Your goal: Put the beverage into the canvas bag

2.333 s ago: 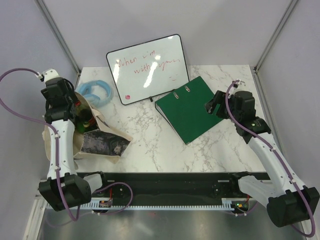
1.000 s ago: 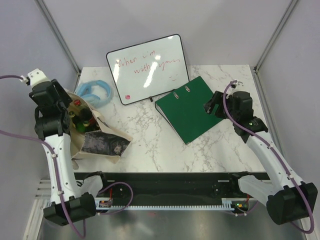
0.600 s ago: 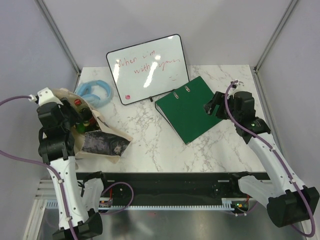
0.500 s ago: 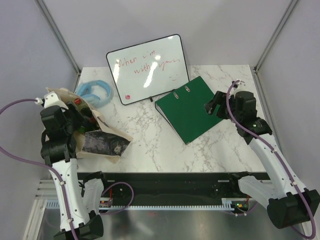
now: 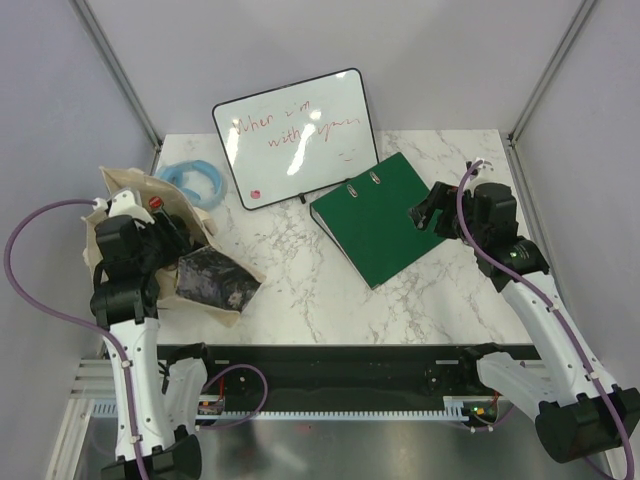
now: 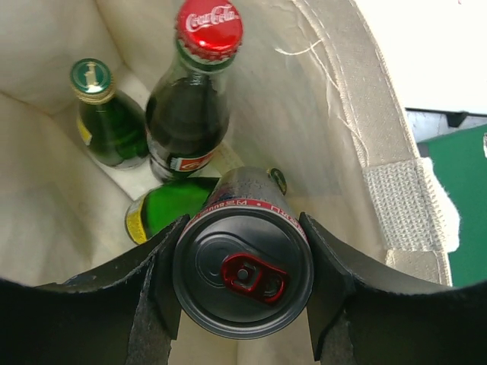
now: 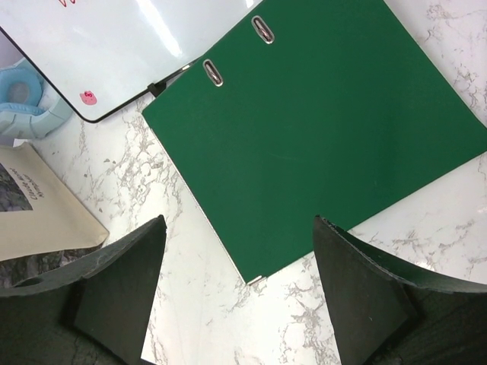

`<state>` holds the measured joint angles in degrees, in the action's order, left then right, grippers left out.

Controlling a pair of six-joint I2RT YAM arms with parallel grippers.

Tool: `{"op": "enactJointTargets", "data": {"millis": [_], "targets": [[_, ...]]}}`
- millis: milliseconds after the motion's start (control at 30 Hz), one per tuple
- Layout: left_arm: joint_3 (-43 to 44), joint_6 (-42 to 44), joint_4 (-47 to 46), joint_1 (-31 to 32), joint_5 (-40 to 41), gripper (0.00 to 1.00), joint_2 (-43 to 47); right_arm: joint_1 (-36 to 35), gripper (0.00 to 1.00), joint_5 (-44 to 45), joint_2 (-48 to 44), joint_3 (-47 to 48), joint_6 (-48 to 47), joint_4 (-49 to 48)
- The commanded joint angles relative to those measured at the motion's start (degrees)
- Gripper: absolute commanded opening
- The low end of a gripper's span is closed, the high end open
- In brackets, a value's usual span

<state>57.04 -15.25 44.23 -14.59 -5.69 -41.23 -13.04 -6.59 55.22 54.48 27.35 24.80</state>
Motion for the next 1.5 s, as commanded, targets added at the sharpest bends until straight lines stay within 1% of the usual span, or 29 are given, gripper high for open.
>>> {"op": "enactJointTargets", "data": {"millis": [0, 67, 200, 300, 367, 433, 500, 600, 667, 767, 800, 900, 933, 1033, 1133, 1267, 1300, 1333, 1400, 1467], "targets": [[-0.4, 0.4, 1.0, 0.1, 3.6, 0.02, 1.7, -0.3, 0.85, -0.7, -0.3, 0.5, -0.5, -0.5], [-2.2, 0.3, 1.1, 0.5, 4.4, 0.02, 1.9, -0.4, 0.85, -1.0, 0.0, 0.4, -0.5, -0.9], [-2.3, 0.0, 1.5, 2.5, 7.0, 0.02, 1.4, -0.4, 0.85, -1.8, 0.0, -0.2, -0.2, -1.6], [-2.4, 0.0, 1.4, 3.2, 6.6, 0.02, 0.5, -0.4, 0.85, -2.2, -0.4, -0.9, 0.2, -1.9], [-2.4, -0.2, 1.2, 3.9, 6.0, 0.02, -1.8, -0.5, 0.85, -2.2, -0.6, -1.4, 0.3, -2.4], [-3.1, -1.8, 0.9, 4.8, 6.0, 0.02, -2.9, -0.4, 0.85, -2.1, -0.6, -1.7, 0.6, -3.1], [-4.3, -3.0, -0.8, 5.5, 4.0, 0.02, -2.9, -0.8, 0.85, -2.6, 0.1, -2.2, 0.9, -3.7], [-4.2, -3.8, -1.3, 7.5, 5.5, 0.04, -3.3, -3.5, 0.85, -3.1, 1.6, -1.4, 0.1, -4.1], [-3.6, -3.1, -0.8, 9.1, 10.2, 0.08, -4.0, -6.2, 0.85, -2.0, 2.0, -0.6, -0.4, -4.4], [-2.5, -2.8, -0.2, 10.0, 12.0, 0.09, -4.2, -9.4, 0.85, -1.9, 2.8, -0.6, -0.3, -6.8], [-2.2, -2.8, -0.2, 10.0, 12.0, 0.12, -4.3, -10.2, 0.85, -2.4, 3.3, -0.3, -0.3, -7.6], [-2.0, -2.9, 0.0, 10.0, 12.2, 0.22, -5.2, -16.6, 0.84, -2.1, 6.1, 0.8, -0.2, -10.9], [-2.1, -3.3, 0.2, 10.1, 11.9, 0.23, -5.4, -20.1, 0.84, -1.2, 7.0, 1.3, -0.2, -11.3], [-3.2, -4.6, -0.2, 9.9, 12.0, 0.25, -6.5, -25.3, 0.84, 2.7, 9.6, 3.4, 0.1, -11.0], [-3.4, -5.4, -0.2, 10.0, 12.5, 0.25, -8.0, -27.5, 0.84, 4.7, 11.1, 4.1, 0.2, -10.9], [-2.8, -5.4, 0.1, 10.1, 14.9, 0.25, -9.0, -28.3, 0.84, 6.2, 11.5, 3.8, 0.7, -10.7], [-2.8, -5.8, 0.2, 10.0, 15.5, 0.28, -8.9, -28.4, 0.84, 6.2, 11.4, 3.8, 0.8, -10.9], [-2.9, -6.0, 0.3, 10.0, 16.4, 0.28, -8.7, -28.5, 0.84, 6.2, 11.5, 3.7, 0.8, -11.1], [-3.5, -6.6, 0.2, 10.1, 17.0, 0.29, -7.8, -29.2, 0.85, 5.1, 11.7, 3.5, -0.5, -12.8], [-3.8, -6.6, 0.2, 10.0, 17.5, 0.29, -8.0, -31.1, 0.85, 3.3, 12.7, 3.1, -2.6, -18.2]]}}
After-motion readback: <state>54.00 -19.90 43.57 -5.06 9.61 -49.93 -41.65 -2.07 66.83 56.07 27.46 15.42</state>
